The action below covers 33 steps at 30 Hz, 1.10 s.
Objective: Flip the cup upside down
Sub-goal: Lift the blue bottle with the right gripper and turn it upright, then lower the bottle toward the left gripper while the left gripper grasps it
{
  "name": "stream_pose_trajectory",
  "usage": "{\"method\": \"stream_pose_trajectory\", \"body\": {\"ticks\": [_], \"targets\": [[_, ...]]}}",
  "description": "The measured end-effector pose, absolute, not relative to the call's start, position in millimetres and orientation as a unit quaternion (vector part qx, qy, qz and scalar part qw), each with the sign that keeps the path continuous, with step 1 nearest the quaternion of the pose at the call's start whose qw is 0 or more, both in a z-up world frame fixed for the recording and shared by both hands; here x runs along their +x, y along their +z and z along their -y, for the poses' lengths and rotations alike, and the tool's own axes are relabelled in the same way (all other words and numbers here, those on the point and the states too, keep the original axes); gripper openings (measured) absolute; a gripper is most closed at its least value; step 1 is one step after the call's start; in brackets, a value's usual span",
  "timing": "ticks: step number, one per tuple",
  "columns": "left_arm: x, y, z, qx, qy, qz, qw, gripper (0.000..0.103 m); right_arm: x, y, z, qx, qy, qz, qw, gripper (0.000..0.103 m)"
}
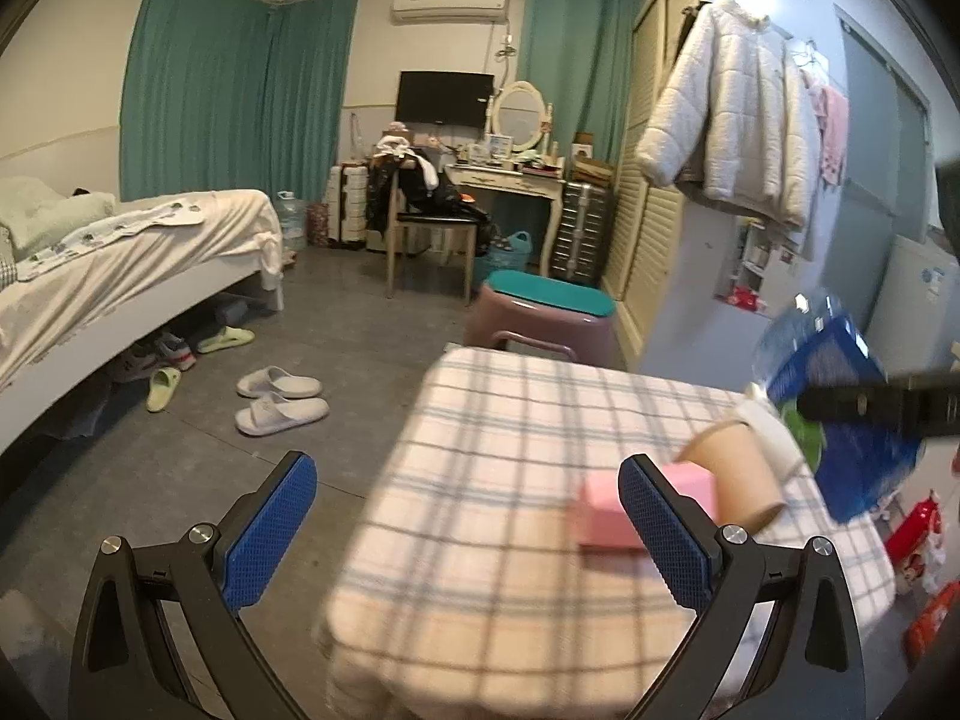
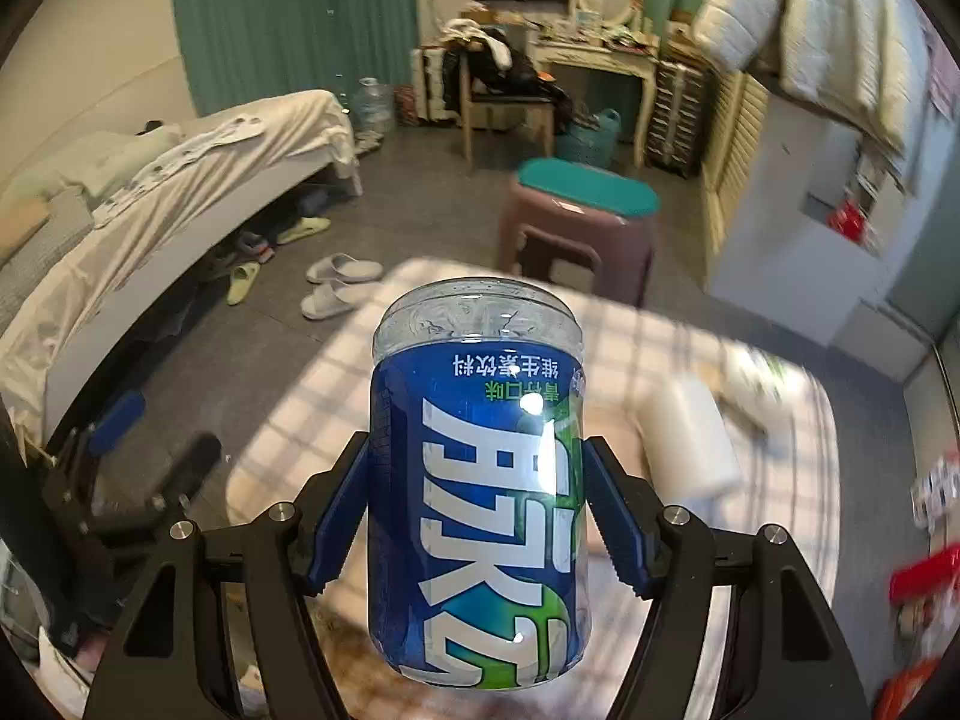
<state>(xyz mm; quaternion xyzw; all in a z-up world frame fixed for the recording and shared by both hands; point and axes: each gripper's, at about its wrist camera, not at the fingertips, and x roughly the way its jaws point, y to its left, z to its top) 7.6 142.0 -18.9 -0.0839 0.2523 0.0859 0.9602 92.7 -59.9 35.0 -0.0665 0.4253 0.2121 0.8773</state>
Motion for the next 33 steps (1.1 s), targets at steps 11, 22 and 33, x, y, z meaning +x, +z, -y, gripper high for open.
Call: {"method": "stream_pose_trajectory", "body": {"ticks": [11, 22, 33], "targets": [[5, -37, -77, -0.051, 0.051, -0.280, 0.957, 0.103, 84, -45, 136, -0.026, 0.147, -0.484, 0.862, 0.069], [28, -48, -44, -0.019, 0.053, -0.303, 0.951, 0.103, 114, -91, 167, 0.015, 0.136, -0.511, 0.848, 0.069], [38, -53, -11, 0.018, 0.039, -0.317, 0.948, 0.103, 117, -102, 182, 0.037, 0.152, -0.516, 0.842, 0.070]]}}
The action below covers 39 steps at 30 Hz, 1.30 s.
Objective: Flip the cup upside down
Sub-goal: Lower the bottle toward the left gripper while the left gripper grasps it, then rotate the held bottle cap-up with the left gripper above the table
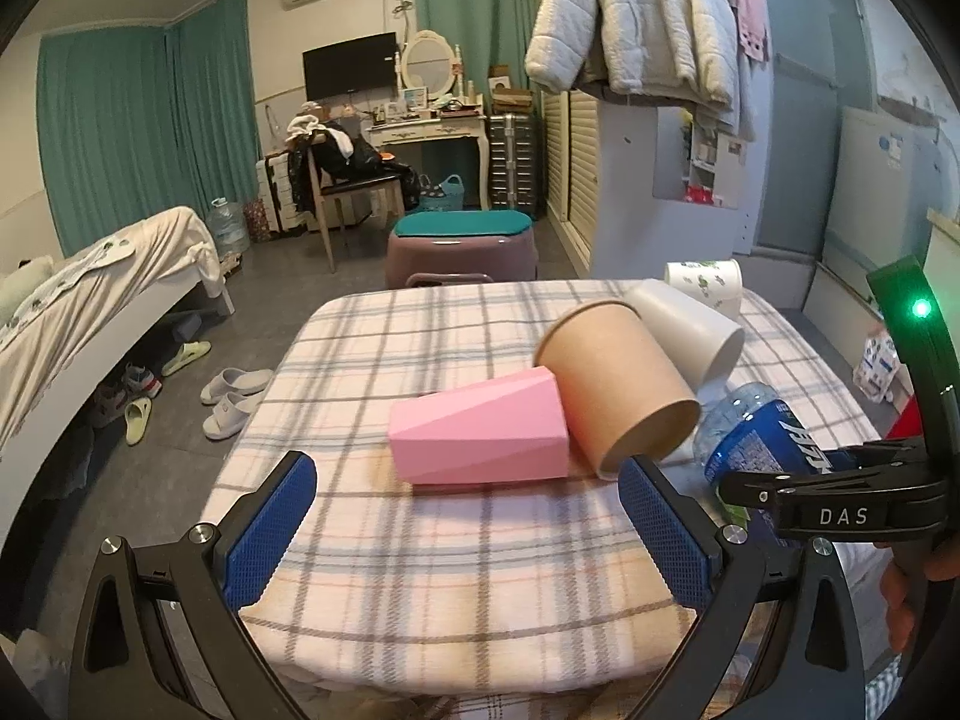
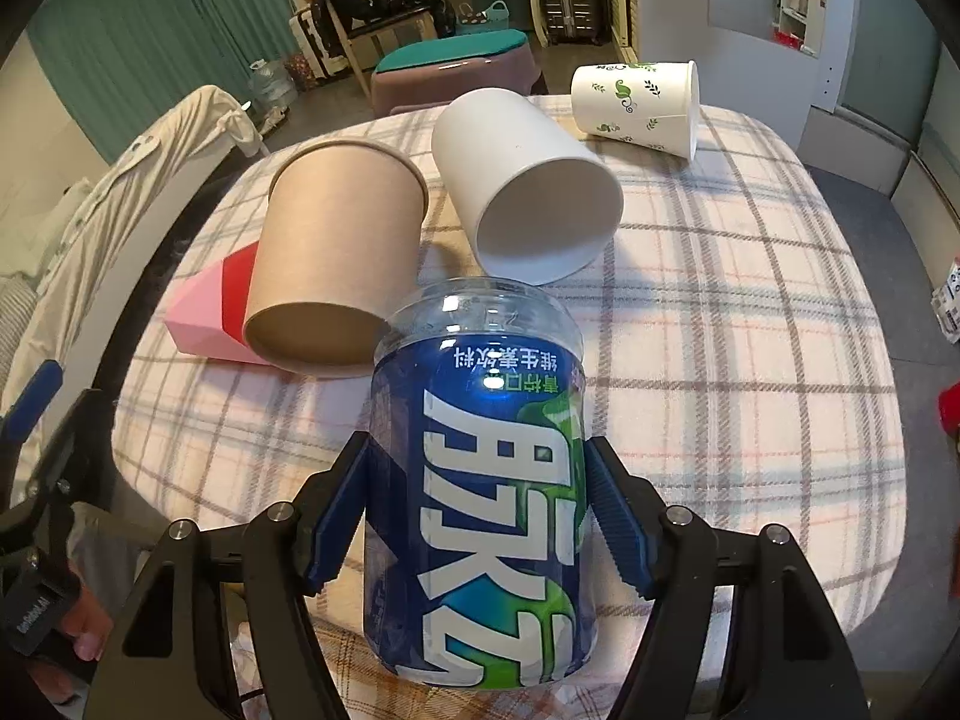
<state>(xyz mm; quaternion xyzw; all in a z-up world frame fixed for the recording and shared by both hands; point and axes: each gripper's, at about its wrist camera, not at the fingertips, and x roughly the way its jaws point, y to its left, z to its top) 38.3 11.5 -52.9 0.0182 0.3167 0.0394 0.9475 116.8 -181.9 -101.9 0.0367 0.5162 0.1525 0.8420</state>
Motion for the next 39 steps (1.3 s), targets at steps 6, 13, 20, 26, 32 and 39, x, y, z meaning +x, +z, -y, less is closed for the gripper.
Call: {"method": "stream_pose_trajectory", "body": {"ticks": [6, 13, 20, 26, 32, 39], "targets": [[41, -49, 3, 0.027, 0.035, -0.323, 0.945, 0.103, 107, -86, 192, 0.050, 0.157, -0.489, 0.857, 0.089], [45, -44, 31, 0.027, 0.010, -0.342, 0.939, 0.103, 81, -42, 223, 0.031, 0.137, -0.423, 0.895, 0.090], [64, -38, 75, 0.032, -0.022, -0.375, 0.926, 0.103, 68, -27, 262, -0.006, 0.094, -0.379, 0.920, 0.090], [91, -40, 107, 0.038, -0.032, -0.403, 0.914, 0.103, 71, -38, 297, 0.014, 0.084, -0.377, 0.922, 0.090], [122, -52, 135, 0.041, -0.052, -0.444, 0.894, 0.103, 84, -63, 317, 0.038, 0.085, -0.397, 0.913, 0.090], [139, -71, 154, 0.072, -0.051, -0.479, 0.873, 0.102, 98, -82, 336, 0.072, 0.083, -0.407, 0.907, 0.090]]}}
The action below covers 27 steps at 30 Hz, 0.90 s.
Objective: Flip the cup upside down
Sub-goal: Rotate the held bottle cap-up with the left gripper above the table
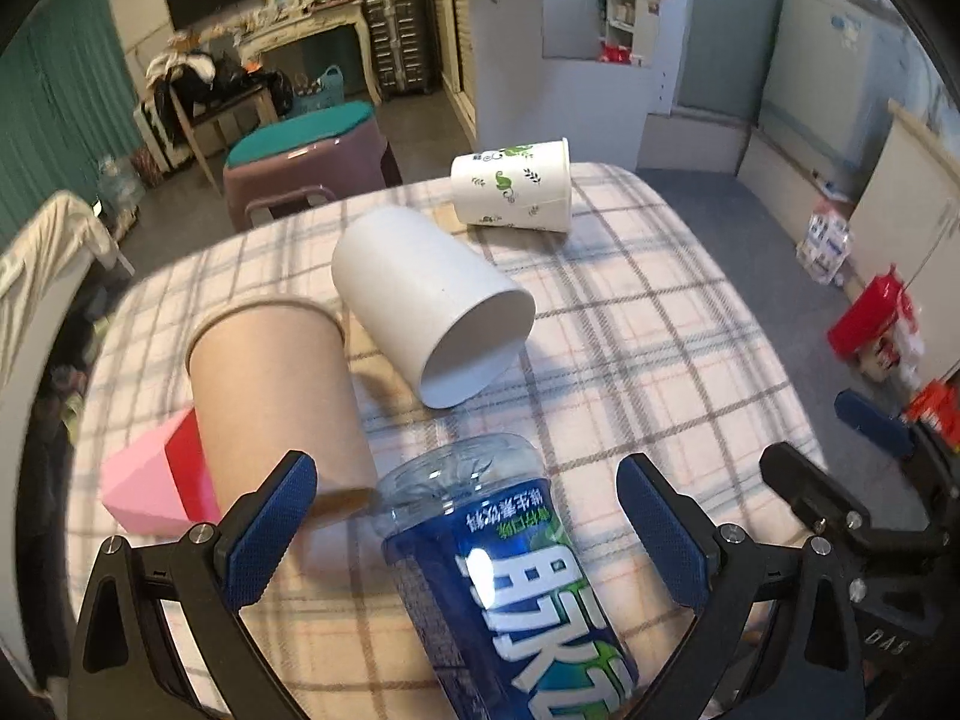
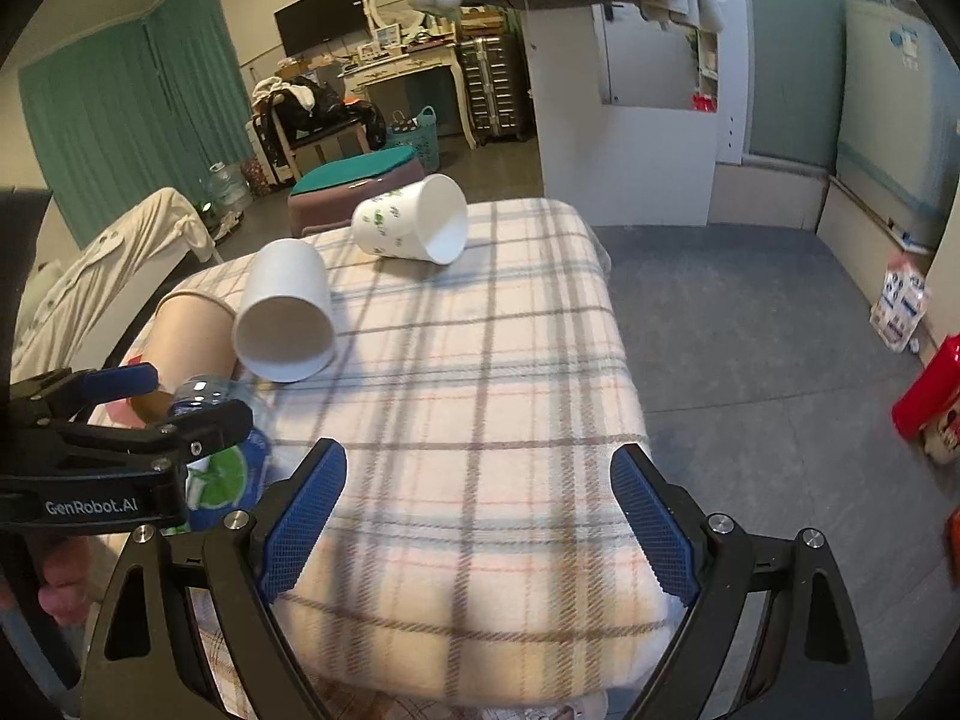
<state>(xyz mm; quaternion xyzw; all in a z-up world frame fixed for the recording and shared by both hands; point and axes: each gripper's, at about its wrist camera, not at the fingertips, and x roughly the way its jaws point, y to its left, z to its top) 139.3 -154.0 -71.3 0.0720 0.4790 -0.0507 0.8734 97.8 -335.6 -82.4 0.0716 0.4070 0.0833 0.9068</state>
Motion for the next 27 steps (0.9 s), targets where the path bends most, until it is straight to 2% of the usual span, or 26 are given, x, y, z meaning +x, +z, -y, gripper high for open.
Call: {"method": "stream_pose_trajectory", "body": {"ticks": [9, 11, 12, 21, 22, 27], "targets": [[130, -66, 157, 0.070, -0.065, -0.500, 0.861, 0.097, 108, -93, 338, 0.085, 0.089, -0.411, 0.903, 0.090], [131, -70, 158, 0.070, -0.067, -0.515, 0.852, 0.080, 107, -94, 337, 0.089, 0.091, -0.412, 0.902, 0.090], [133, -74, 156, 0.067, -0.063, -0.525, 0.846, 0.079, 107, -95, 337, 0.089, 0.092, -0.412, 0.902, 0.090], [157, -97, 137, 0.019, -0.049, -0.580, 0.813, 0.079, 102, -93, 337, 0.090, 0.085, -0.410, 0.904, 0.090], [158, -100, 137, 0.017, -0.053, -0.584, 0.810, 0.074, 102, -93, 337, 0.089, 0.085, -0.410, 0.904, 0.090], [154, -88, 137, 0.012, -0.064, -0.573, 0.817, 0.074, 101, -91, 337, 0.087, 0.082, -0.409, 0.905, 0.090]]}}
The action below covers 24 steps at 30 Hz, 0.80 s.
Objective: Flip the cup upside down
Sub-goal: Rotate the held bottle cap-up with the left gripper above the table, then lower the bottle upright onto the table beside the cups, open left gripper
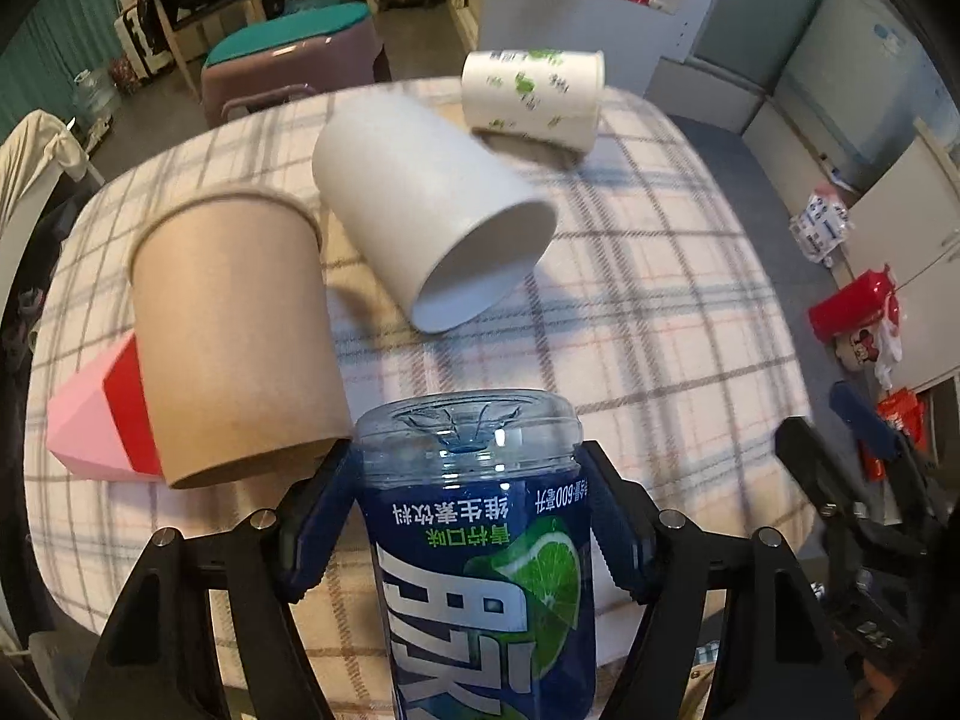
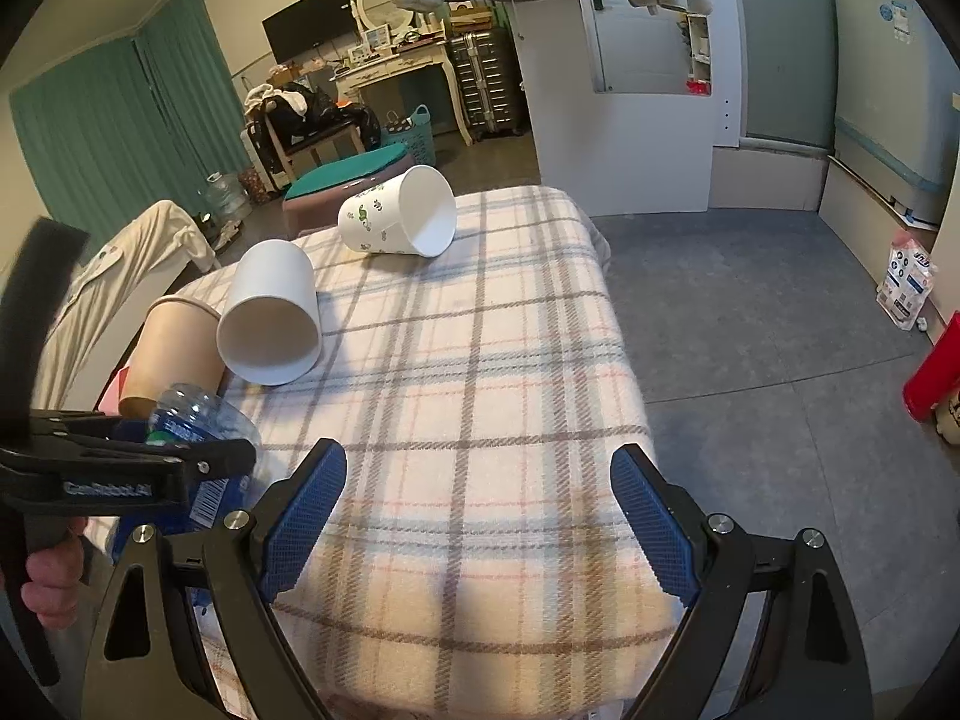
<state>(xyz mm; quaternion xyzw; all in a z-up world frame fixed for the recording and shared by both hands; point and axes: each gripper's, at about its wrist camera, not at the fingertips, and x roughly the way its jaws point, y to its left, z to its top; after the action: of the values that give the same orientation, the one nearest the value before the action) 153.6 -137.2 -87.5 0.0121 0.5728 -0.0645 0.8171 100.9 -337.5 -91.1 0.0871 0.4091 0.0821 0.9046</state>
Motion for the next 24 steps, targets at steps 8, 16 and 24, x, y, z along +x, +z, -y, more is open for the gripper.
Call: {"method": "stream_pose_trajectory", "body": {"ticks": [8, 16, 24], "targets": [[140, -41, 145, 0.025, -0.095, -0.494, 0.864, 0.074, 96, -85, 339, 0.086, 0.077, -0.400, 0.909, 0.090], [143, -42, 152, 0.017, -0.099, -0.426, 0.899, 0.074, 88, -87, 344, 0.087, 0.066, -0.402, 0.909, 0.090], [151, -52, 161, 0.032, -0.085, -0.393, 0.915, 0.074, 85, -90, 354, 0.088, 0.051, -0.408, 0.907, 0.090]]}}
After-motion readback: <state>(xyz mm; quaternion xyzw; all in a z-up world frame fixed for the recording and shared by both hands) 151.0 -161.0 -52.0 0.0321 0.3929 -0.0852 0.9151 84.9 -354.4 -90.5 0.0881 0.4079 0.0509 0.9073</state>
